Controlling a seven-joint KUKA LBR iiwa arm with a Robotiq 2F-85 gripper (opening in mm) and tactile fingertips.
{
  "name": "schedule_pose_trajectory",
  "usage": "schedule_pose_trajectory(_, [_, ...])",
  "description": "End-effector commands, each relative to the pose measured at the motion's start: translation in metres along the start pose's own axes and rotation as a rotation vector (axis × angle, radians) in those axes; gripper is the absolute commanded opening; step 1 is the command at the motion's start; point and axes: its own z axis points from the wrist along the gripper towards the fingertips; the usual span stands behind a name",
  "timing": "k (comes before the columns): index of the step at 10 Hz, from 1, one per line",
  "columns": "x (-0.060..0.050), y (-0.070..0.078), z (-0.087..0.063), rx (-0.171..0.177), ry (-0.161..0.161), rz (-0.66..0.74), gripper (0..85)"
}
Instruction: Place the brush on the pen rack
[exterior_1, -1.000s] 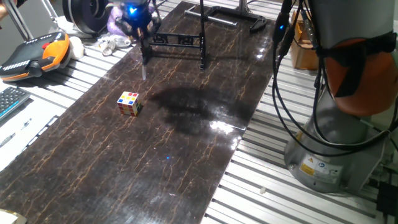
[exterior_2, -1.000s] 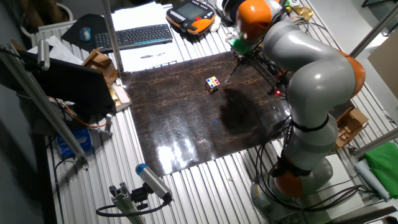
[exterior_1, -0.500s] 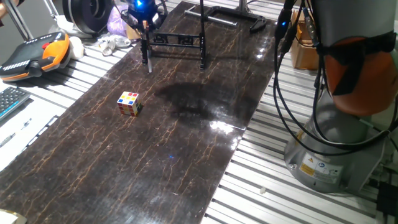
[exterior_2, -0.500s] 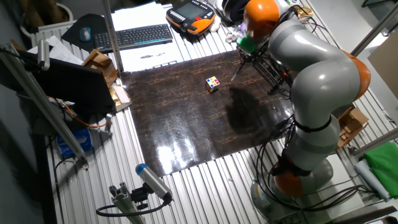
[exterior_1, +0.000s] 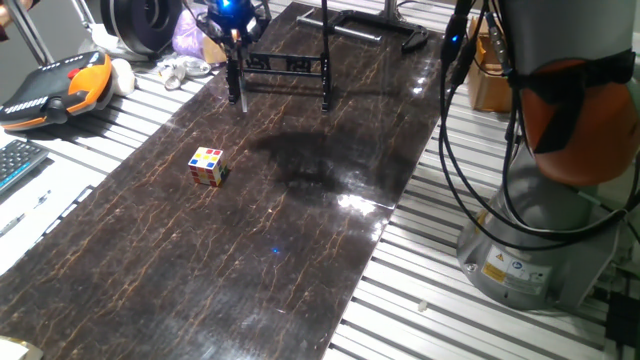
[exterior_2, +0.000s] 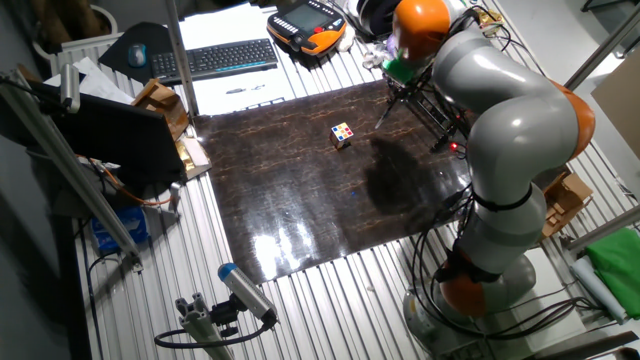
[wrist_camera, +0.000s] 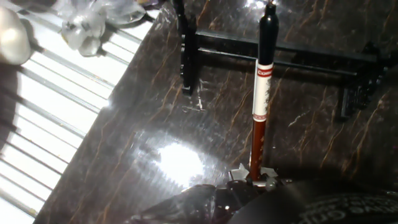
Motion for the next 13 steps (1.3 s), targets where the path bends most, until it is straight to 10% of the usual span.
schedule_pose_trajectory(1, [0.0001, 0.0001, -0.0001, -0.002, 0.018, -0.005, 0.7])
schedule_pose_trajectory(13, [0.0001, 0.0001, -0.0001, -0.026, 0.069, -0.146, 0.7])
